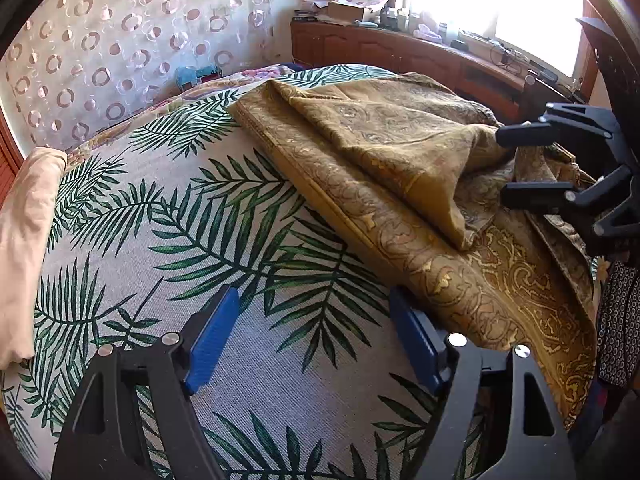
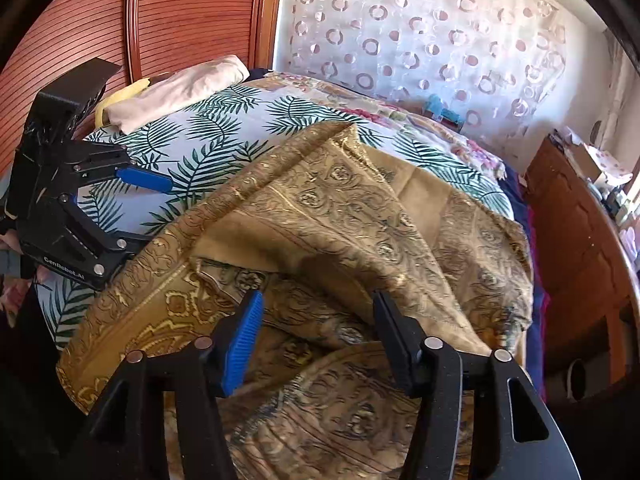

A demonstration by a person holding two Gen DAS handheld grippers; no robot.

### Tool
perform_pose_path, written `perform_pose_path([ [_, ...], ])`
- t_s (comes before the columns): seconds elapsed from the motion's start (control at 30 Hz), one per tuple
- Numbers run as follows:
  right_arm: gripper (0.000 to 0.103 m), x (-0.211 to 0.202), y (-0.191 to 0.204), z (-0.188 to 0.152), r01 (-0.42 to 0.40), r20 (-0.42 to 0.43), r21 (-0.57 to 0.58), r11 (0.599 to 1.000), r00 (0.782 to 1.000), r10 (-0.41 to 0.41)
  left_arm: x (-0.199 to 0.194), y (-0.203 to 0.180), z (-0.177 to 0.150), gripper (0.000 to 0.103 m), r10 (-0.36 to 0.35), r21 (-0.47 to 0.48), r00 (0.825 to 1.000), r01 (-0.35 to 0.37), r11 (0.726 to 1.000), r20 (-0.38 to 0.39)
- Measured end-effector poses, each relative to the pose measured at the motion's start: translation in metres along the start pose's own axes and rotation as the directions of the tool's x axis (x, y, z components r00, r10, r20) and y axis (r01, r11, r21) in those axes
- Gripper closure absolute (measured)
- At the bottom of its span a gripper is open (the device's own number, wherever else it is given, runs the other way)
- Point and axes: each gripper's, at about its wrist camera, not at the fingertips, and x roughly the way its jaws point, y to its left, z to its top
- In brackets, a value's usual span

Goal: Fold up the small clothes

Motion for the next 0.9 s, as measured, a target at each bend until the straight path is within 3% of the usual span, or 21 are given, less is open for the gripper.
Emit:
perform_pose_path([
  [0.13,0.031,-0.006,0.007,-0.003,0.01,-0.017,-0.049,0.999,1.0,-0.011,-0.004,0.004,-0.003,0.025,0.056,-0.045,0.998,-0.056,0.997,0.013],
  [0.2,0.03,-0.007,0.011,-0.003,0.021,-0.027,-0.08,0.997,0.999,-0.024,-0.016,0.011,-0.006,0.025,0.087,-0.094,0.994,-0.08,0.992,0.068],
  [0.33,0.029,0.003,0.017,-0.001,0.03,-0.062,-0.152,0.988,0.997,-0.04,-0.049,0.023,-0.01,0.025,0.092,-0.203,0.982,-0.057,0.978,0.168],
  [0.47,0.029,0.023,0.016,0.005,0.038,-0.108,-0.189,0.981,0.992,-0.06,-0.075,0.018,-0.012,0.025,0.125,-0.206,0.957,-0.071,0.976,0.261],
  [0.63,0.029,0.032,0.003,0.016,0.019,-0.146,-0.147,0.989,0.988,-0.041,-0.09,0.01,-0.012,0.025,0.1,-0.195,0.944,-0.039,0.98,0.314],
  [0.67,0.041,0.033,0.002,0.018,0.0,-0.152,-0.142,0.99,0.988,-0.022,-0.092,0.008,-0.011,0.025,0.094,-0.191,0.943,-0.033,0.981,0.321],
  [0.7,0.063,0.033,0.001,0.019,-0.017,-0.161,-0.142,0.99,0.987,-0.006,-0.092,0.005,-0.011,0.025,0.091,-0.186,0.942,-0.031,0.982,0.323],
  [0.77,0.088,0.033,0.0,0.021,-0.022,-0.164,-0.143,0.989,0.986,-0.002,-0.091,0.001,-0.009,0.025,0.088,-0.176,0.942,-0.032,0.984,0.323],
  [0.9,0.094,0.022,-0.022,0.033,-0.016,-0.128,-0.105,0.994,0.992,0.003,-0.09,-0.007,-0.01,0.025,0.073,-0.169,0.943,-0.018,0.985,0.325],
])
